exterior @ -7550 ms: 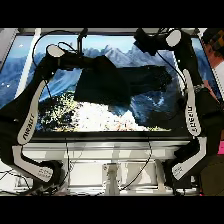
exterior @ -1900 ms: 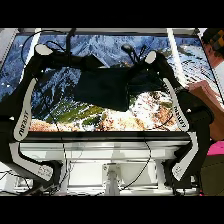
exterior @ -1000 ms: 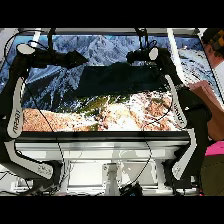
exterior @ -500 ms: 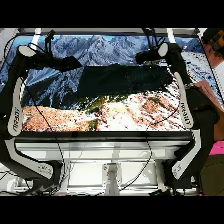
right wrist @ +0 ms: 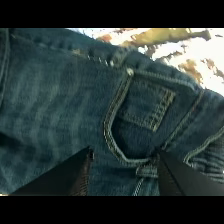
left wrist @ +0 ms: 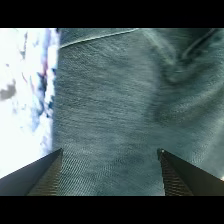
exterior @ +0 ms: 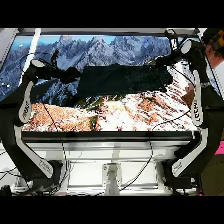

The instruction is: Fold the clothes and pants, and hang the long-sleeved shirts on hangers.

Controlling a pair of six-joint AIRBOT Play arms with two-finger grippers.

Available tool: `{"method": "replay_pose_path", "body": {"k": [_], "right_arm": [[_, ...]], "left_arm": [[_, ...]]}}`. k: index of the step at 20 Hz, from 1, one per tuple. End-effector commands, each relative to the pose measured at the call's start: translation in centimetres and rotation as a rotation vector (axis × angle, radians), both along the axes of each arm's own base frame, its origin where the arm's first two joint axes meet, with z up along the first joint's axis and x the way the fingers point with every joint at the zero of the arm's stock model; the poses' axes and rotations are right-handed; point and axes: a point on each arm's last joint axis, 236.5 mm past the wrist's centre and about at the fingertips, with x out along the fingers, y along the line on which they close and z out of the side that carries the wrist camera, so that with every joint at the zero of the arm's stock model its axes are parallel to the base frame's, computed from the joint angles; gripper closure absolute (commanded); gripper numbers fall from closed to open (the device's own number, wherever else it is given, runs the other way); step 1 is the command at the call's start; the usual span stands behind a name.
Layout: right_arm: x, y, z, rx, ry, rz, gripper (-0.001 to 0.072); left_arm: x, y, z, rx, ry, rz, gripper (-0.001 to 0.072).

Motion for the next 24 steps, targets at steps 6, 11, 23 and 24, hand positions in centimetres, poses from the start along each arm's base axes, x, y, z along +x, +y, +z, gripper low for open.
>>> {"method": "replay_pose_path", "body": {"k": [6, 11, 23, 24], "right_arm": [[-0.6, 0.4, 0.0, 0.066, 0.029, -0.007, 0.0254], [-0.6, 2.0, 0.5, 0.143, 0.028, 0.001, 0.0256], [-3.5, 10.9, 1.0, 0.322, 0.131, 0.129, 0.0558], [-3.4, 12.2, 1.1, 0.322, 0.122, 0.144, 0.0672]], "left_arm": [[-0.4, 0.5, -4.4, 0.116, 0.028, -0.032, -0.0007], [-1.3, -2.8, -4.5, 0.119, 0.030, -0.101, 0.0024], [-1.7, -9.2, 15.5, -0.317, -0.209, -0.110, 0.0689], [-2.4, -9.5, 18.8, -0.349, -0.257, -0.120, 0.0688]]}}
